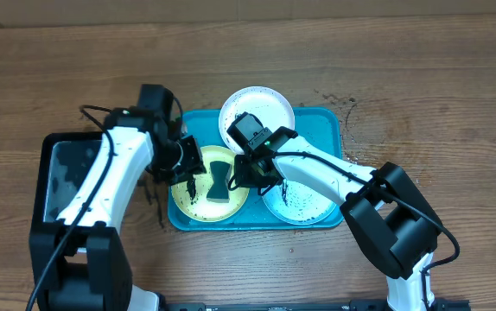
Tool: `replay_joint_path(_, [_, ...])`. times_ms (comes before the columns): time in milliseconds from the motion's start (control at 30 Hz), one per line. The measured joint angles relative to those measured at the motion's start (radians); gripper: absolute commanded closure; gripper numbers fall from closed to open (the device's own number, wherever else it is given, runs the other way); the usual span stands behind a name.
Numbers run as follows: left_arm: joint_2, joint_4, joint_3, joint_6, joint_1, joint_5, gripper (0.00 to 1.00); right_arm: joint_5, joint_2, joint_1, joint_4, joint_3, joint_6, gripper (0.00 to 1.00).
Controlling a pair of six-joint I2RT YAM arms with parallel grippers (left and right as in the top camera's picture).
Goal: Clean dirty plates on tray and stack at the side
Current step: 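Regrasp the sponge on the yellow plate with the left gripper, then scrub the yellow plate with the sponge while right gripper holds it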
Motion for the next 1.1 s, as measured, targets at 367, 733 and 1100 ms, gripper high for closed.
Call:
replay_joint_path(367, [0.088,0.171,-0.058,0.040,-0.050,0.020,0.52,-0.022,0.000,0.000,0.009,0.000,-0.026,0.94])
replay_joint_path(733, [0.200,0.204,-0.063,0.153,-0.098,0.030,0.60,-0.027,0.001,0.000,0.008,0.000,-0.043,0.94])
replay_joint_path(1100, [0.200,0.195,-0.063,0.170,-0.098,-0.022,0.96,-0.027,0.001,0.000,0.008,0.000,-0.048,0.94])
